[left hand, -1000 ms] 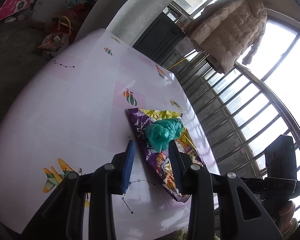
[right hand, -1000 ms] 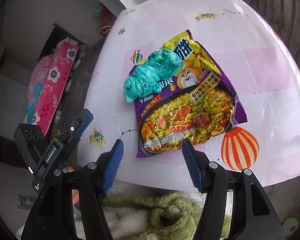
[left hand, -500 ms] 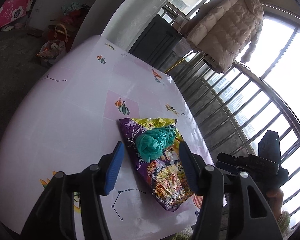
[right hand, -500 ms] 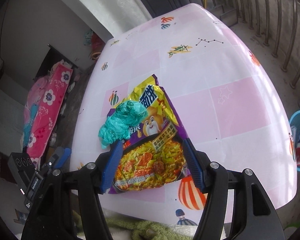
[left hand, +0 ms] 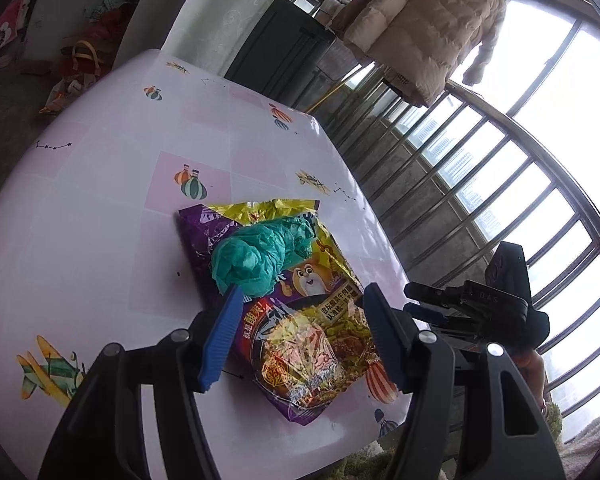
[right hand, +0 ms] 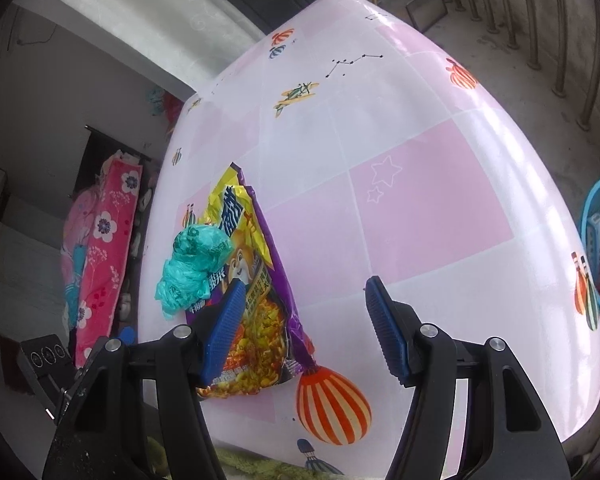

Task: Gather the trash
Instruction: 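Grasp the purple noodle packet edge with the right tool while the left tool holds the teal bag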

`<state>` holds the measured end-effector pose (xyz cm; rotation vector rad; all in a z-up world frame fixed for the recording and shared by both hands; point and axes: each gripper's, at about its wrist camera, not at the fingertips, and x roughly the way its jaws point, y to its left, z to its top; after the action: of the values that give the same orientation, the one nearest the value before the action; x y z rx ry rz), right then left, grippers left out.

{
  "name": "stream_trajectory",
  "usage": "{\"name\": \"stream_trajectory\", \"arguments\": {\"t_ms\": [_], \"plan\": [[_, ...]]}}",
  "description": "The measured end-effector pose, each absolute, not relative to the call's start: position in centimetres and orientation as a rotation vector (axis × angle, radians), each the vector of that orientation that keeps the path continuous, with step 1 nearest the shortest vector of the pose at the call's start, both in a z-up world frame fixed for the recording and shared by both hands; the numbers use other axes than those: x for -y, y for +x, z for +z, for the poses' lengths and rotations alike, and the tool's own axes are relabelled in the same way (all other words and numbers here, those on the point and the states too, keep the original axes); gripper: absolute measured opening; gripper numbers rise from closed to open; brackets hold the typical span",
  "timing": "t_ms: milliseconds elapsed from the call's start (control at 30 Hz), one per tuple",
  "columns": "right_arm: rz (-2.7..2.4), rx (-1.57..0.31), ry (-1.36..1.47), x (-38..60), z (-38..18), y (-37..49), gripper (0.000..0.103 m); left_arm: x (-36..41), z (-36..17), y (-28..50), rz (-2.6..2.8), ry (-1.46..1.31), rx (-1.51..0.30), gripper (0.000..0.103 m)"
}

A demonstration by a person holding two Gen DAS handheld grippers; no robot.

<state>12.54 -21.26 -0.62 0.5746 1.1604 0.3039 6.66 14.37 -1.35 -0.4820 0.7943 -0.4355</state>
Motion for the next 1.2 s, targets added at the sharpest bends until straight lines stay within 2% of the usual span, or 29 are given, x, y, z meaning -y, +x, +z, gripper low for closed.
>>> {"name": "stream_trajectory", "arguments": {"t_ms": [233,533,567,600,667,1033,1200], "plan": [[0.374,-1.200,0.577,20.7,-1.8,13.9,0.060,-12.0,-0.5,10.1,-0.366,-0.258,-0.759,0.061],[0.417,-1.244,0.601,20.1,-3.1,14.0,0.057,-9.1,-3.4,14.8,-0.415,-0.032,-0.930,0.060],[0.426,-1.247,0.602,20.0,-3.3,13.9,0.056,-8.9,-3.6,14.8,-0.405,-0.009,-0.934,0.059],[0.435,-1.250,0.604,19.9,-3.4,13.9,0.055,-8.7,-3.7,14.8,-0.400,0.006,-0.936,0.052],[0.451,-1.254,0.606,19.4,-3.6,13.9,0.051,-8.7,-3.9,14.7,-0.393,0.004,-0.942,0.041],[0.462,-1.252,0.583,18.9,-3.6,14.1,0.043,-12.5,-1.6,12.1,-0.326,-0.221,-0.905,0.037],[0.465,-1.258,0.582,18.7,-3.6,14.4,0.041,-12.2,-3.9,10.8,-0.268,-0.232,-0.973,0.038]]}}
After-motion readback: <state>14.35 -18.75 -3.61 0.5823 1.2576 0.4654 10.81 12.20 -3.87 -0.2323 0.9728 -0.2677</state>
